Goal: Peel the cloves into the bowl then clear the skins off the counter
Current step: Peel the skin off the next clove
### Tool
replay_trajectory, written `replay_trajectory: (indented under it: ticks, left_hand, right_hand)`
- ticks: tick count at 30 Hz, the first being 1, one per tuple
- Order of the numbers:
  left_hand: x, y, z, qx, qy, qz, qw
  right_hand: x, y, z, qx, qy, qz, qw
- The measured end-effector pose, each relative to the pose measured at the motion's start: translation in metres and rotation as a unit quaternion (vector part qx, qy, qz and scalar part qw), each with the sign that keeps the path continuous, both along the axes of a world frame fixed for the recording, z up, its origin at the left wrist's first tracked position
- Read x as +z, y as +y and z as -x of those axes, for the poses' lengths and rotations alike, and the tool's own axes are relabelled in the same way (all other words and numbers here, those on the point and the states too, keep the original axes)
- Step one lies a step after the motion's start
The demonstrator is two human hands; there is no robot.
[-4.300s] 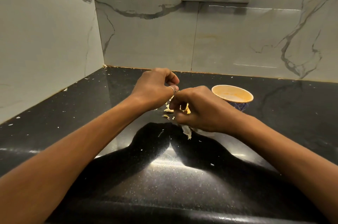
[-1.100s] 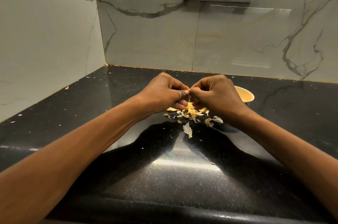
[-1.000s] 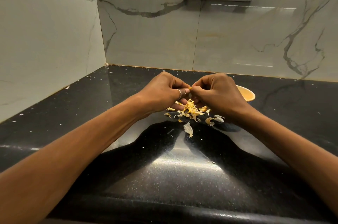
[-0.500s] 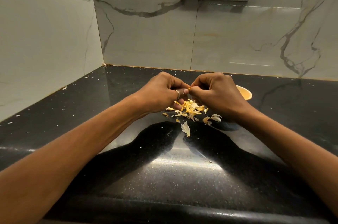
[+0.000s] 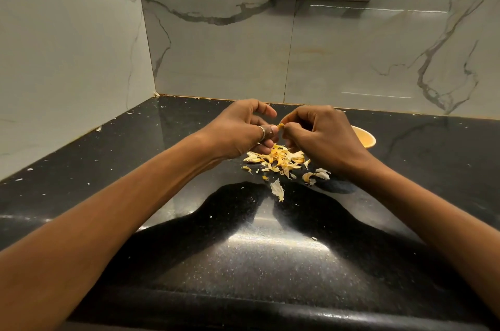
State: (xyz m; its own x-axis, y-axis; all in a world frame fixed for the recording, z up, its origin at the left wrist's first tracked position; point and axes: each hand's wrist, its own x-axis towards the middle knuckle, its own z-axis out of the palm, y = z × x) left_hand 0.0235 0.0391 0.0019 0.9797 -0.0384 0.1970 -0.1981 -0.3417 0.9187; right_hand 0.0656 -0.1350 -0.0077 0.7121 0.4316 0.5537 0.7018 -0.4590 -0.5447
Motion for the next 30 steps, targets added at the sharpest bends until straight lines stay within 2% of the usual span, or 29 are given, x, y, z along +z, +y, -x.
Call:
replay_trajectory:
  ticks: [14,30]
  left_hand:
    - [-0.0030,0.0050,-0.0040,0.002,-0.004,-0.044,0.999]
    - [-0.0067,0.0022,-0.0035,0.001,-0.028,-0.079,0.997]
  right_hand:
    - [0.0005,-0.0045,-0.0038,0.025,-0.011,0.015,1.000]
    - [-0.0020,-0.0030,-0.0057,0.007,-0.020,0.037,0.999]
